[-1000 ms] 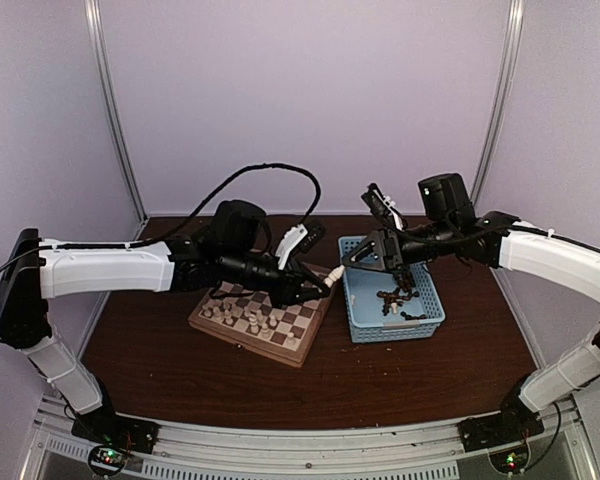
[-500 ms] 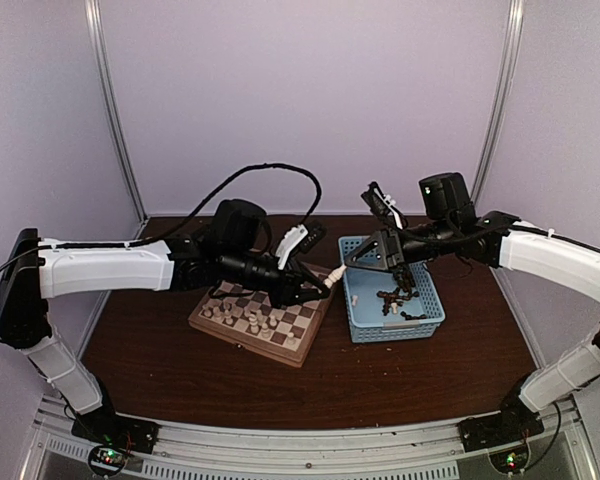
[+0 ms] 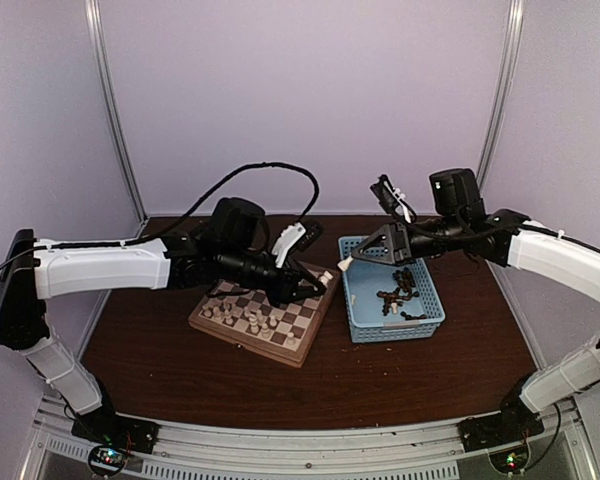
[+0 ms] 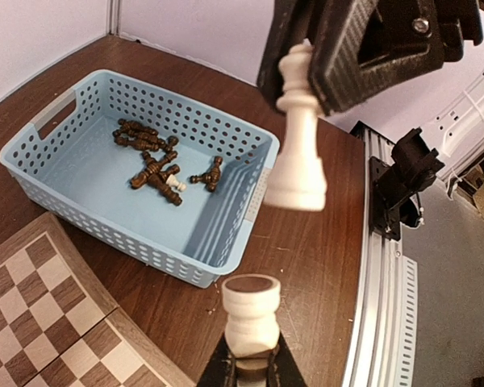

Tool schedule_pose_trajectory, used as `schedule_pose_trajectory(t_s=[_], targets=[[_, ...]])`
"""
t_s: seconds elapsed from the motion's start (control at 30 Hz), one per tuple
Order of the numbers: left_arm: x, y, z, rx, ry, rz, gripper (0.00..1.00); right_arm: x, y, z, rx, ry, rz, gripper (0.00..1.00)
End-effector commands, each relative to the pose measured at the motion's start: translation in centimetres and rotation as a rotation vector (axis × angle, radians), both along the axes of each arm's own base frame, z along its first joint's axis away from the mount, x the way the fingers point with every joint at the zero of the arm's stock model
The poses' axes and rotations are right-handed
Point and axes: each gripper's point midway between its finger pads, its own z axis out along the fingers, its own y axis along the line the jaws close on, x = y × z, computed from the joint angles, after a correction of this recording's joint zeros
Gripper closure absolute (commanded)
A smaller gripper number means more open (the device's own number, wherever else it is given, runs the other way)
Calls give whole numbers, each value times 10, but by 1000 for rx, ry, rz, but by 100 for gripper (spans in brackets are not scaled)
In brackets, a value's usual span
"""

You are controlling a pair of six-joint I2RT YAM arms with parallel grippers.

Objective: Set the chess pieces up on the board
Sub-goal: Pick up the chess piece from the storage box, then place the chess piece on the chessboard.

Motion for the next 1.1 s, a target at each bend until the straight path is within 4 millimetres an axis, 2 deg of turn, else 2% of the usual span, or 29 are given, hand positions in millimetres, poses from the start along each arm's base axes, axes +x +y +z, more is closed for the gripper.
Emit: schedule_pose_trajectory(t_s=[0.0, 0.13, 0.3, 0.53, 0.73, 0.93, 1.07], targets=[[13, 18, 11, 3, -30, 110, 100, -2, -7, 17, 20, -82, -5, 100], [27, 37, 11, -47, 60, 200, 100, -18, -6, 37, 95, -145, 64, 100], [39, 66, 16, -71, 38, 298, 100, -44, -10, 61, 171, -285, 157, 100], [57, 98, 15, -59, 68, 403, 100, -65, -14, 80, 202, -406, 215, 100], [67, 126, 18, -74, 83, 495, 100, -66, -7, 77, 174, -411, 228, 100], [72, 155, 12, -38, 94, 584, 100, -70, 10, 74, 160, -420, 271, 97], [70, 168, 11, -30, 107, 604, 100, -68, 23, 63, 92, -447, 263, 97]])
